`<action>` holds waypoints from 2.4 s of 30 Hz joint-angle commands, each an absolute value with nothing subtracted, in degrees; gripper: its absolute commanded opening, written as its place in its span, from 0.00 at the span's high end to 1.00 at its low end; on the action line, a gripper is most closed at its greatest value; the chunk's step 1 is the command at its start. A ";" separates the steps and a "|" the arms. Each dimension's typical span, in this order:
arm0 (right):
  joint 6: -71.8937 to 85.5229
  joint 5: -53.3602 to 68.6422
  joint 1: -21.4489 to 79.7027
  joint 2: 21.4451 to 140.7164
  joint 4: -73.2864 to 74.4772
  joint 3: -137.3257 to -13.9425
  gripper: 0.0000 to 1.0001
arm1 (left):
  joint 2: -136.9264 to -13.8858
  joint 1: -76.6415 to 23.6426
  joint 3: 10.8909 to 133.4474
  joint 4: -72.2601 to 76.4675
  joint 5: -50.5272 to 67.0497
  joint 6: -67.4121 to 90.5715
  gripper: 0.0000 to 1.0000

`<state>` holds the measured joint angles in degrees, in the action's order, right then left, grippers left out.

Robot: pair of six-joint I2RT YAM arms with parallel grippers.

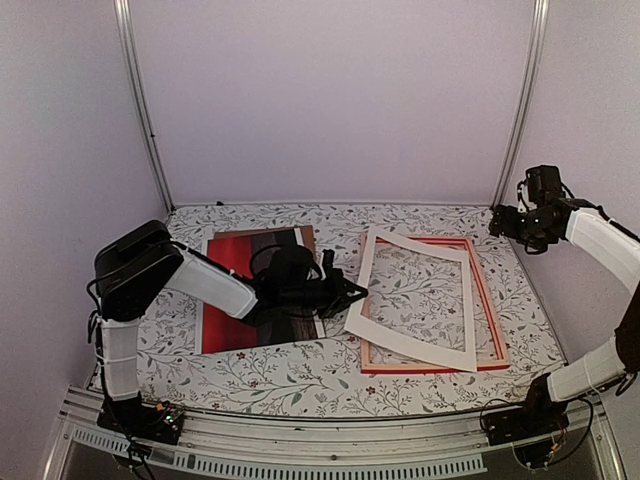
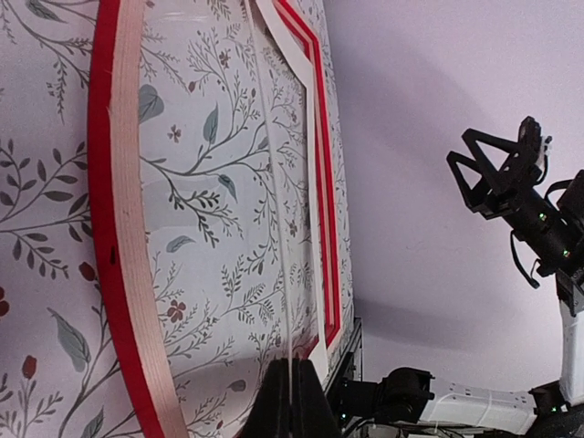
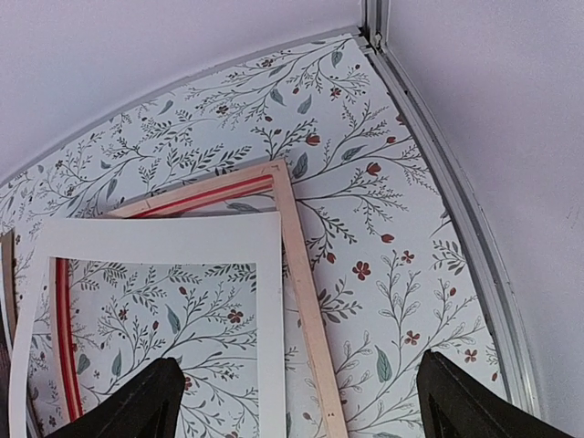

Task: Put the photo into the frame
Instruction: Place the mat board on the glass panel.

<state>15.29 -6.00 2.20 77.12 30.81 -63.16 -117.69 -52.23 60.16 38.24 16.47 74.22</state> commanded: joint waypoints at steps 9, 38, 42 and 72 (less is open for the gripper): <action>14.97 -3.72 2.15 78.66 28.92 -61.33 0.07 | -114.78 -53.52 58.75 41.20 7.22 74.40 1.00; 20.12 7.75 2.11 88.32 16.79 -44.92 0.09 | -115.16 -55.60 57.98 38.68 15.29 72.96 0.67; 19.99 7.63 2.11 89.62 15.90 -44.50 0.09 | -115.13 -55.27 60.10 34.85 16.57 69.93 0.60; 18.21 8.97 4.36 90.62 15.76 -44.27 0.12 | -121.30 -52.08 66.80 25.91 28.18 64.03 0.93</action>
<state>19.05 8.75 3.77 90.30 15.38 -44.21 -120.07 -53.23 64.97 27.44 25.28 65.98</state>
